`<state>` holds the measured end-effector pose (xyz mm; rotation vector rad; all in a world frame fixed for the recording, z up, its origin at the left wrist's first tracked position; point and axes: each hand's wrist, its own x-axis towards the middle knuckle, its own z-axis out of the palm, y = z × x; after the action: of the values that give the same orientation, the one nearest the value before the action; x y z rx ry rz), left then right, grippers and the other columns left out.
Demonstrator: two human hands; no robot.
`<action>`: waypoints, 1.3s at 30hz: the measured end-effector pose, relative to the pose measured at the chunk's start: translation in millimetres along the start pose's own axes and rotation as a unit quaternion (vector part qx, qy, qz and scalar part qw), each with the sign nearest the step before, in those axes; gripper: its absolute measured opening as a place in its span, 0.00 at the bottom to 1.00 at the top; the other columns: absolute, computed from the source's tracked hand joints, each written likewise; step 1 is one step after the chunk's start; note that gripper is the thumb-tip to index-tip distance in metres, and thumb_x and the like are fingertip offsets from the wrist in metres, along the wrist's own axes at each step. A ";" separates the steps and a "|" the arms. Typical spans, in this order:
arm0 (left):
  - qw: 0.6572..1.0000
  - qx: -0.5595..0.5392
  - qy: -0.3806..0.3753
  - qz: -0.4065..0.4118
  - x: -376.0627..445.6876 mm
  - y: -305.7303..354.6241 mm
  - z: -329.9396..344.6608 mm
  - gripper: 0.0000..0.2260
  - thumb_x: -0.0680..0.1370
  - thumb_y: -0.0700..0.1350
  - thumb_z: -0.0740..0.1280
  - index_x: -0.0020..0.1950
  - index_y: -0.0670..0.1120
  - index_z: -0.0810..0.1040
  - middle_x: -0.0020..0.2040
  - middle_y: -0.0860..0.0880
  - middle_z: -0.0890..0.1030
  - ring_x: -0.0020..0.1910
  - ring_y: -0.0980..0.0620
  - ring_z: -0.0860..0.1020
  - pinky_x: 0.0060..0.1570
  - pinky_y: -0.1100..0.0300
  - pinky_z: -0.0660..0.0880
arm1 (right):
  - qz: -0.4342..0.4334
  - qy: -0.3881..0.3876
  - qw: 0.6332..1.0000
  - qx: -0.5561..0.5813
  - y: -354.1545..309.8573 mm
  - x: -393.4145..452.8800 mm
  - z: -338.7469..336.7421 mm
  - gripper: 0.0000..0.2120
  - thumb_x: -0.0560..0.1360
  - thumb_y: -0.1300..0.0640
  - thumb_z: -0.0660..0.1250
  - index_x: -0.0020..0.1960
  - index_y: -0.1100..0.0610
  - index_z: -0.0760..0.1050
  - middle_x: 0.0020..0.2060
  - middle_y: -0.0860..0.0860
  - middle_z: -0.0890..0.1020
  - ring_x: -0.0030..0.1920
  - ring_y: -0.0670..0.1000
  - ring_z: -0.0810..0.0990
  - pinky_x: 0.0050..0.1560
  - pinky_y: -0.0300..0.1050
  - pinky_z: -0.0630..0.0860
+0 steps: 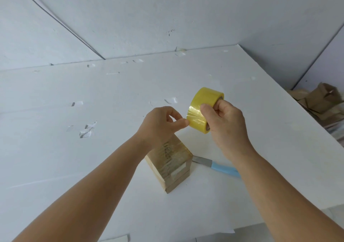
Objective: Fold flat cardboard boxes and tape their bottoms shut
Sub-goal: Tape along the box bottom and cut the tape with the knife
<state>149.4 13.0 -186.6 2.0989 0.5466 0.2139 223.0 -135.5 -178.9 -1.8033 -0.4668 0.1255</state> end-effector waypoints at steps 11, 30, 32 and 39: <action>0.988 0.146 -0.004 0.058 -39.2 -20.4 5.0 0.07 0.73 0.46 0.69 0.50 0.54 0.79 0.45 0.57 0.75 0.47 0.59 0.73 0.43 0.76 0.65 | -0.018 -0.088 0.925 -0.369 82.8 13.9 -7.9 0.14 0.75 0.55 0.62 0.33 0.55 0.63 0.36 0.54 0.72 0.38 0.55 0.69 0.34 0.44 0.61; 0.986 0.101 0.091 0.093 -103.4 -79.8 43.3 0.31 0.75 0.69 0.47 0.75 0.57 0.48 0.77 0.49 0.36 0.75 0.51 0.31 0.72 0.60 0.36 | 0.021 -0.287 0.958 -0.011 66.3 -58.7 44.5 0.25 0.81 0.50 0.56 0.76 0.45 0.54 0.66 0.36 0.69 0.61 0.29 0.68 0.57 0.21 0.61; 0.987 0.032 0.115 0.108 -102.1 -81.0 45.7 0.31 0.76 0.64 0.56 0.74 0.50 0.56 0.78 0.43 0.43 0.77 0.46 0.36 0.74 0.53 0.42 | 0.019 -0.288 0.957 -0.001 70.5 -57.9 42.2 0.23 0.81 0.50 0.55 0.75 0.44 0.56 0.61 0.31 0.70 0.59 0.27 0.69 0.60 0.26 0.64; 0.990 -0.036 0.039 0.127 -101.5 -96.4 23.5 0.32 0.73 0.65 0.62 0.73 0.52 0.62 0.78 0.51 0.49 0.77 0.55 0.37 0.74 0.59 0.42 | 0.008 -0.317 0.948 -0.012 76.5 -56.0 38.3 0.27 0.77 0.42 0.53 0.75 0.42 0.56 0.53 0.31 0.75 0.56 0.30 0.72 0.57 0.26 0.66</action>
<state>38.9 -5.8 -273.8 2.0936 0.3095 0.4564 178.4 -138.2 -270.8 -1.7679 -0.9072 0.7266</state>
